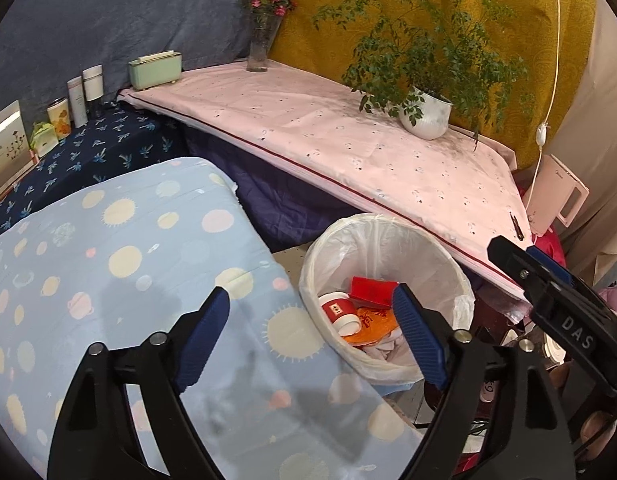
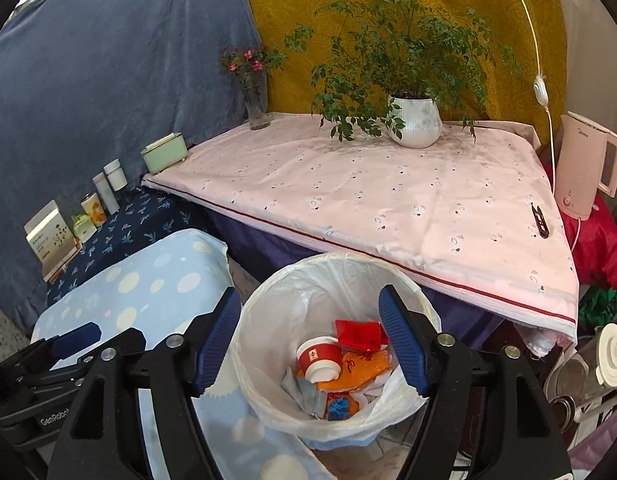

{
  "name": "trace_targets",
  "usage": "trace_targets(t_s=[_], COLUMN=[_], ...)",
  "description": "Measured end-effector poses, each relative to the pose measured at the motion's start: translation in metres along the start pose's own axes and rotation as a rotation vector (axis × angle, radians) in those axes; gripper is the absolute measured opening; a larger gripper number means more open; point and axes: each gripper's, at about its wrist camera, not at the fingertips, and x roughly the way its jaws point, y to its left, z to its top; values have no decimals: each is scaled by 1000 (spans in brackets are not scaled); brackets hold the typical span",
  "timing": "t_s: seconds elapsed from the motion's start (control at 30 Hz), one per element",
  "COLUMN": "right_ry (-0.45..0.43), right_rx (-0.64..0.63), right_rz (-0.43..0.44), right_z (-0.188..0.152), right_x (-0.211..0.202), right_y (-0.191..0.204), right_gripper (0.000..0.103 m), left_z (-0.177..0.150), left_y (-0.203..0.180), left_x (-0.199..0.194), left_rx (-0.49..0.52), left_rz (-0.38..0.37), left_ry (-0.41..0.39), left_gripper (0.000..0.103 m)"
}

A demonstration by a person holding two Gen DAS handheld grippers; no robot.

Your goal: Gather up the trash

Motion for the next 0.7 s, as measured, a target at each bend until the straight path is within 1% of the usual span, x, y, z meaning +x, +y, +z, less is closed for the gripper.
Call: trace_targets(t_s=[0.1, 0.13, 0.23, 0.27, 0.5, 0.53, 0.57, 0.7], right_ry=[4, 3, -7, -11, -13, -9, -8, -2], right_rx=[-25, -39, -72, -78, -82, -86, -89, -96], right_rz=[-12, -17, -28, -29, -16, -23, -29, -45], right_z=[-6, -8, -13, -15, -22, -24, -25, -31], right_x=[-5, -7, -14, -17, -34, -36, -38, -44], right_y=[4, 6, 13, 14, 20, 21, 21, 21], right_gripper=[75, 78, 84, 84, 89, 96, 97, 97], left_z=[-6, -6, -12, -13, -24, -26, -28, -32], left_y=[5, 6, 9, 10, 18, 19, 20, 21], left_x=[-4, -5, -10, -11, -19, -21, -22, -27], left_rx=[-2, -1, 1, 0, -9, -8, -7, -8], left_rz=[17, 24, 47, 56, 101, 105, 107, 119], left_ry=[-2, -1, -9, -11, -9, -10, -10, -10], left_gripper=[82, 83, 88, 89, 92, 92, 92, 94])
